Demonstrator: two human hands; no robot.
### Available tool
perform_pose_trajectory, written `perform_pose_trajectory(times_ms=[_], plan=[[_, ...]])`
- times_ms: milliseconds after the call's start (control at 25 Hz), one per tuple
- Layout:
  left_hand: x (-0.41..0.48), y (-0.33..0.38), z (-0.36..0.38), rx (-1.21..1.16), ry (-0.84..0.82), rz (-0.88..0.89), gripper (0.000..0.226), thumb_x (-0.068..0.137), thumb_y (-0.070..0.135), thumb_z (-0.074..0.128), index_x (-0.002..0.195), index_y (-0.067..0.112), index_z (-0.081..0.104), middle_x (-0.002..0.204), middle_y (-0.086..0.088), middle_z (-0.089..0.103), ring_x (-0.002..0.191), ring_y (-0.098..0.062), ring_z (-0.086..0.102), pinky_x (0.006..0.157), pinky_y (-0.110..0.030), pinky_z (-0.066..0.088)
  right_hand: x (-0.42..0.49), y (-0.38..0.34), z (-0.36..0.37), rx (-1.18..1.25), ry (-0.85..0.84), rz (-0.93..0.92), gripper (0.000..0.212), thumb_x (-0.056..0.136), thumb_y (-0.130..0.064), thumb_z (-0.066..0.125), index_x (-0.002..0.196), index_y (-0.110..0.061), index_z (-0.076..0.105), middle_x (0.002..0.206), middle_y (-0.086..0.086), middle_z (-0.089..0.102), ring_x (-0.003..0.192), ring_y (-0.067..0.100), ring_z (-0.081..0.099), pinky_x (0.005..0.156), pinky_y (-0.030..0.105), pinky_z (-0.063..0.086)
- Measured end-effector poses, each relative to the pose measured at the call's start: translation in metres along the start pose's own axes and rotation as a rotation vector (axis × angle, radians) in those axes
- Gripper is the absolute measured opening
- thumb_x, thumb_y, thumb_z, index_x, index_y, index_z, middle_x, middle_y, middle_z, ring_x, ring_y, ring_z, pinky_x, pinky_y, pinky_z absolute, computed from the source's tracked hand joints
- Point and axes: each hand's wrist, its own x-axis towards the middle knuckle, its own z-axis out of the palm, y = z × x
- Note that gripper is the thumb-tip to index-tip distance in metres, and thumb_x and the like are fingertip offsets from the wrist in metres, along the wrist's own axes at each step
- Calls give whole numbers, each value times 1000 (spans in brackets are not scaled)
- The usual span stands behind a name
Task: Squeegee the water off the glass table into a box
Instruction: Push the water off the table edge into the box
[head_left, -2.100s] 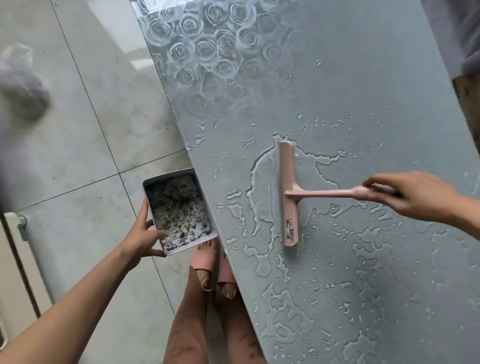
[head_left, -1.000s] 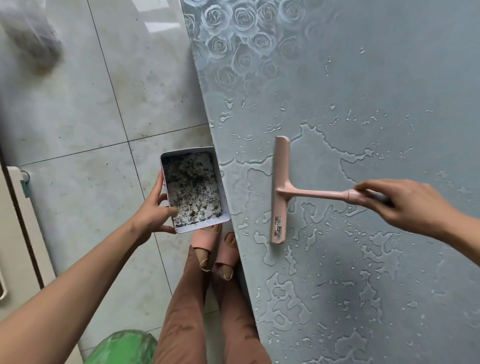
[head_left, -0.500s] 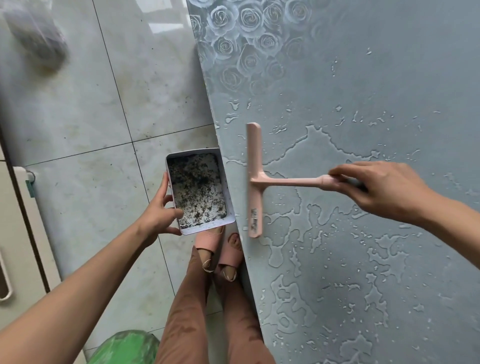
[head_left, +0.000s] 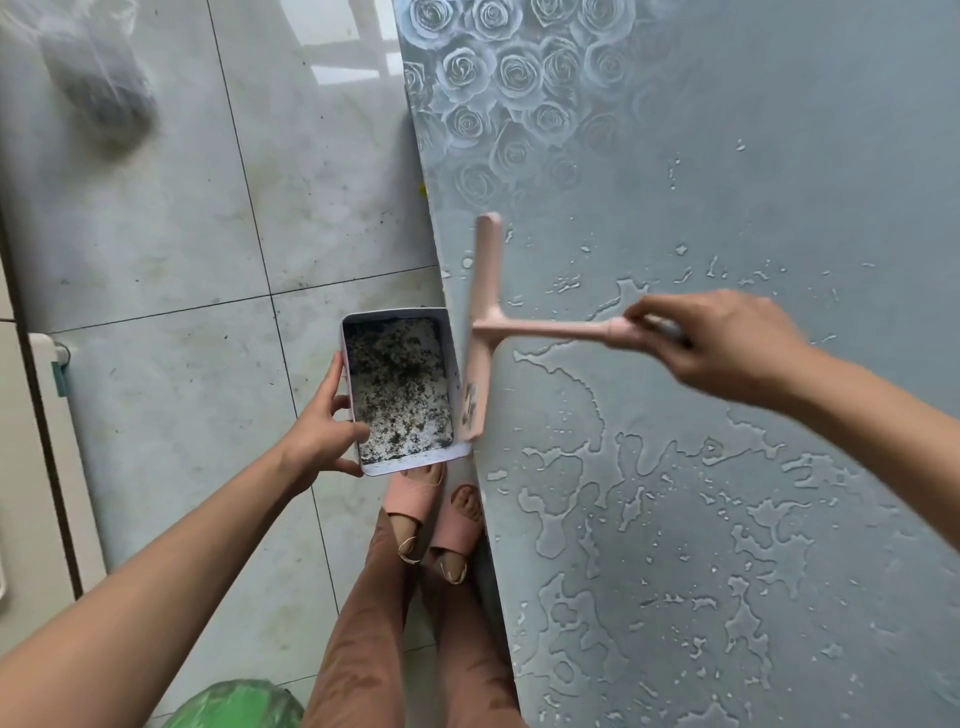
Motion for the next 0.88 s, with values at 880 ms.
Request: perform_pose_trajectory(times_ms=[880], plan=[[4, 25, -5, 18, 39, 16, 102, 84, -14, 49, 145, 56, 7, 146, -9, 37, 108, -28, 55, 58, -46, 59, -89, 78, -22, 144, -134, 65, 42, 88, -44, 43, 129, -54, 40, 108, -7, 69, 87, 21, 66, 66, 37, 52]])
